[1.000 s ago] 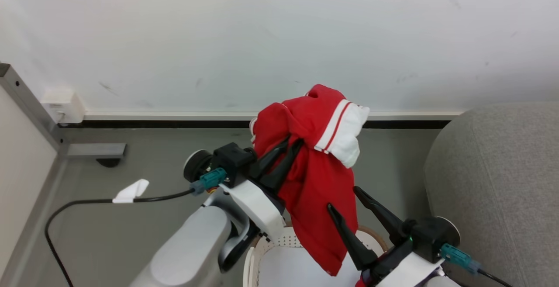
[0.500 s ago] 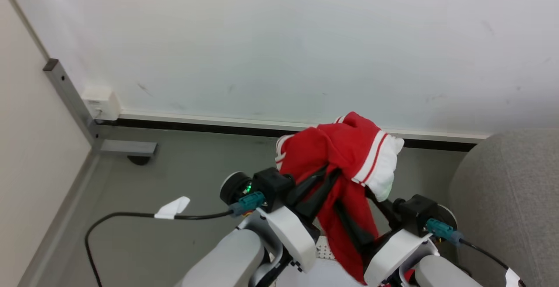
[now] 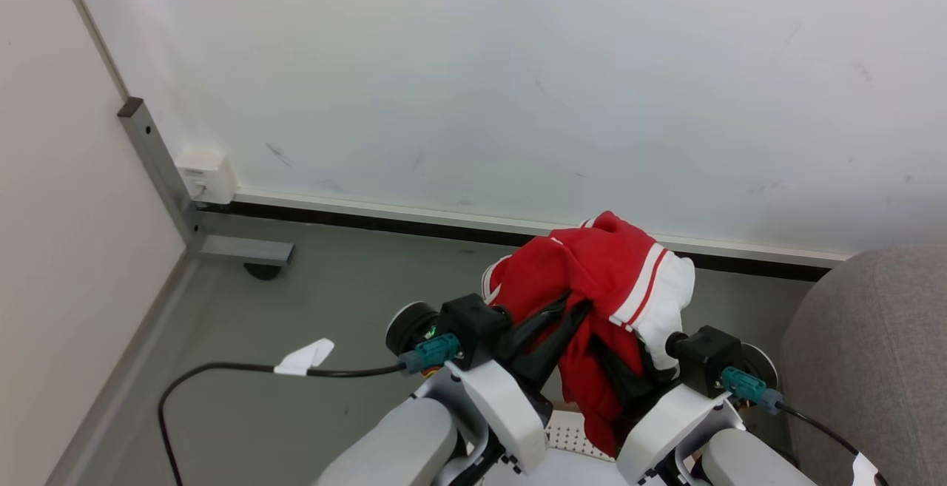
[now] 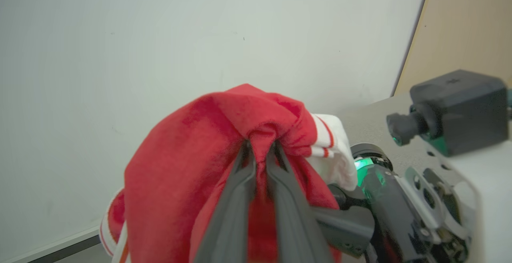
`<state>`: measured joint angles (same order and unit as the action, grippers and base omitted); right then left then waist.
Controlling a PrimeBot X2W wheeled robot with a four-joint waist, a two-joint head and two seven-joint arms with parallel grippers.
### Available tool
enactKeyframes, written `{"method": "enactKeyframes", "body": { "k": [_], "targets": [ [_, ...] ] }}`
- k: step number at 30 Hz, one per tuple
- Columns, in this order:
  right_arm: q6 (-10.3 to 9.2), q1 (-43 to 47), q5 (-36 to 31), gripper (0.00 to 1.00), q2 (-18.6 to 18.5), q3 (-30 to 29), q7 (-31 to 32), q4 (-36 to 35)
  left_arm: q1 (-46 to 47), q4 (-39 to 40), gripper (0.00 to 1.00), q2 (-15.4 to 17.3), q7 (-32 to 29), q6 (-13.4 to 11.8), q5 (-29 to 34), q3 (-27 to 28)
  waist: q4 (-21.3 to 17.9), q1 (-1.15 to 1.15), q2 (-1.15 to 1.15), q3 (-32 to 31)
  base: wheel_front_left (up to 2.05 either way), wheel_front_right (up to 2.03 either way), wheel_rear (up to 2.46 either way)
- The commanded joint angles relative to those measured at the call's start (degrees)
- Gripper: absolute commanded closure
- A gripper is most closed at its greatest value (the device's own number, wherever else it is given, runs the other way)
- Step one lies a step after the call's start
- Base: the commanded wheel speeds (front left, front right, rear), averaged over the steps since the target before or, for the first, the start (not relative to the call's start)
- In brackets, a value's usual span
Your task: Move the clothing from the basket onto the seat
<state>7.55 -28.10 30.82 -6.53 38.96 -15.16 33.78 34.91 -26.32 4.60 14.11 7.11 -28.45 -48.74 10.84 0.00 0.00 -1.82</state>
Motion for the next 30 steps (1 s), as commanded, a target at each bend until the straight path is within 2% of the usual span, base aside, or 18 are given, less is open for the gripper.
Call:
{"method": "enactKeyframes", "body": {
  "k": [1,17,18,20,21,22,30],
  "targets": [
    [-0.12,0.5,-0.2,1.00,0.0,-0.1,0.0,-0.4,-0.6,-0.2,1.00,0.5,0.0,0.0,-0.4,0.2,-0.1,0.00,0.00,0.0,0.00,0.00,0.00],
    [-0.12,1.3,-0.3,1.00,-0.3,-2.0,0.0,-2.6,-0.5,-0.7,1.00,1.3,0.4,-1.1,-0.5,0.3,-2.4,0.00,0.00,0.8,0.00,0.00,0.00],
    [-0.12,1.4,-0.4,1.00,-0.4,-2.1,0.0,-2.7,-0.5,-0.7,0.93,1.3,0.5,-1.2,-0.5,0.3,-2.7,0.00,0.00,0.9,0.00,0.00,0.00],
    [-0.12,1.6,-0.6,1.00,-0.6,-2.3,0.0,-3.1,-0.5,-0.6,0.51,1.3,0.5,-1.3,-0.7,0.4,-3.2,0.00,0.00,0.9,0.00,0.00,0.00],
    [-0.12,1.7,-0.7,1.00,-0.7,-2.6,0.0,-3.2,-0.6,-0.6,0.05,1.4,0.5,-1.4,-0.8,0.3,-3.5,0.00,0.00,1.0,0.00,0.00,0.00],
    [-0.12,1.9,-0.9,1.00,-0.9,-2.9,0.0,-3.4,-0.6,-0.5,0.00,1.4,0.5,-1.4,-0.8,0.3,-3.8,0.00,0.00,1.0,0.00,0.00,0.00],
    [-0.12,3.7,-2.6,1.00,-2.9,-7.1,0.0,-5.2,-1.4,1.3,0.00,2.1,0.8,-1.5,-0.5,0.5,-8.2,0.00,0.00,1.7,0.00,0.00,0.00]
  ]
}}
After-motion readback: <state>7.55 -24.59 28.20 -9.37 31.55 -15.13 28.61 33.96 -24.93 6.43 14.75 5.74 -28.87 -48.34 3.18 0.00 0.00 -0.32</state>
